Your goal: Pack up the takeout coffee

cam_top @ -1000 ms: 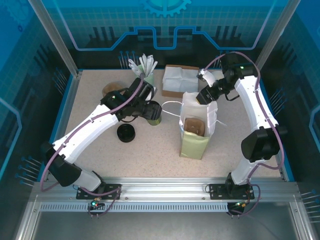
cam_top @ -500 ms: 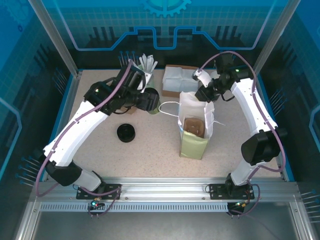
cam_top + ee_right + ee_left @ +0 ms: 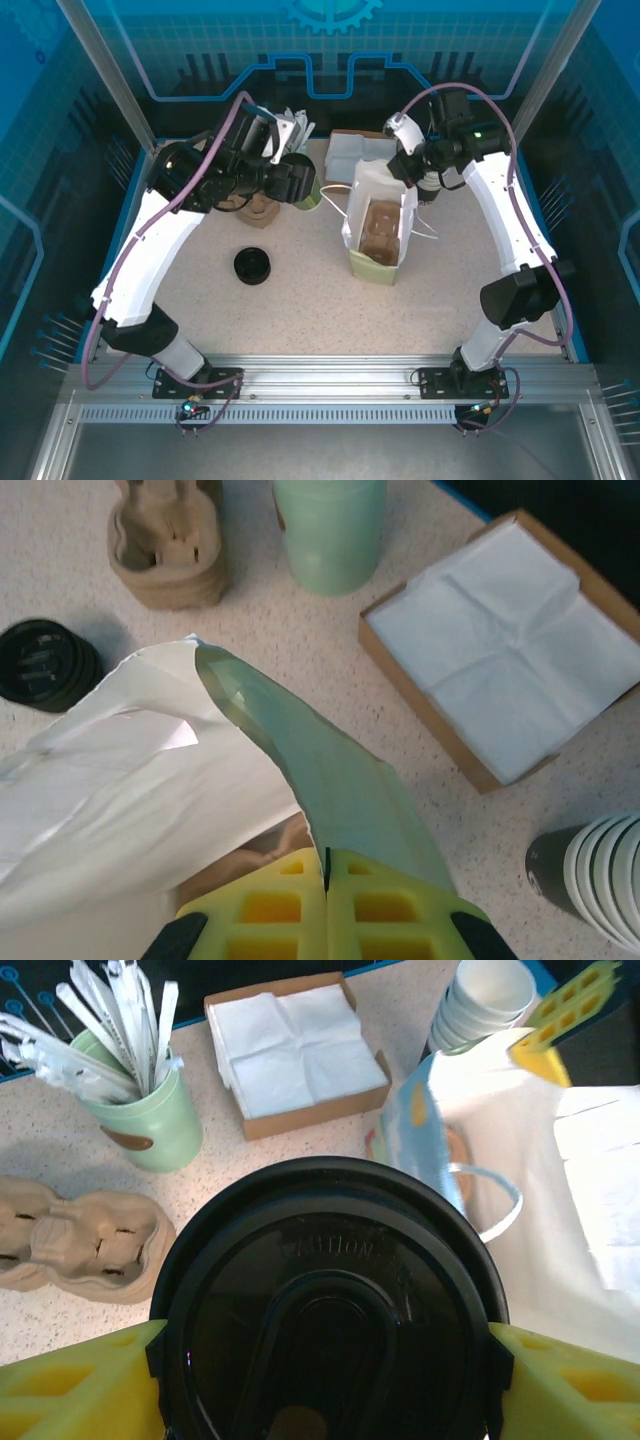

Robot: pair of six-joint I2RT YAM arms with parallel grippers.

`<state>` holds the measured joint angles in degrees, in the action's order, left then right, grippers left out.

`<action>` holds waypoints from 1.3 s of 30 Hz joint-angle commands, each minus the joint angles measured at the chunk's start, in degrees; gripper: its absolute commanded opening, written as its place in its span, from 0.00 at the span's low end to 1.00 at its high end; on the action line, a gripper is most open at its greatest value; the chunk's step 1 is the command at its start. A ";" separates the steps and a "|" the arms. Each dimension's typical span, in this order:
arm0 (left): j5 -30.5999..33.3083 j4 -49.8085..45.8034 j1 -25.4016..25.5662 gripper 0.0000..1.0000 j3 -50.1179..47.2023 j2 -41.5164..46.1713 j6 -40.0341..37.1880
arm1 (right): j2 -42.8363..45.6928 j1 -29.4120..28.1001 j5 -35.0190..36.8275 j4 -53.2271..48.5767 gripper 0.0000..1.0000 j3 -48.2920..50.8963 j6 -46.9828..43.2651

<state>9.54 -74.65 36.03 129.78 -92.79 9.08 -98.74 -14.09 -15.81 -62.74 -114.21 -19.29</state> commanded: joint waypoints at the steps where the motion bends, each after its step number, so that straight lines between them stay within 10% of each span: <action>1: -1.45 -5.17 -0.42 0.75 6.80 -2.80 1.27 | -3.04 -1.76 1.53 -1.90 0.00 -6.12 6.93; 19: 0.87 1.36 2.11 0.73 5.47 1.63 0.89 | -9.03 -6.03 2.58 -4.19 0.00 -17.80 26.68; 39: -1.07 11.22 4.67 0.72 -3.53 4.85 0.98 | -4.43 -8.24 -7.70 4.21 0.00 -5.28 37.22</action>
<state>9.93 -67.26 40.42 129.01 -88.79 10.15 -105.67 -21.76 -20.80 -61.04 -119.94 16.38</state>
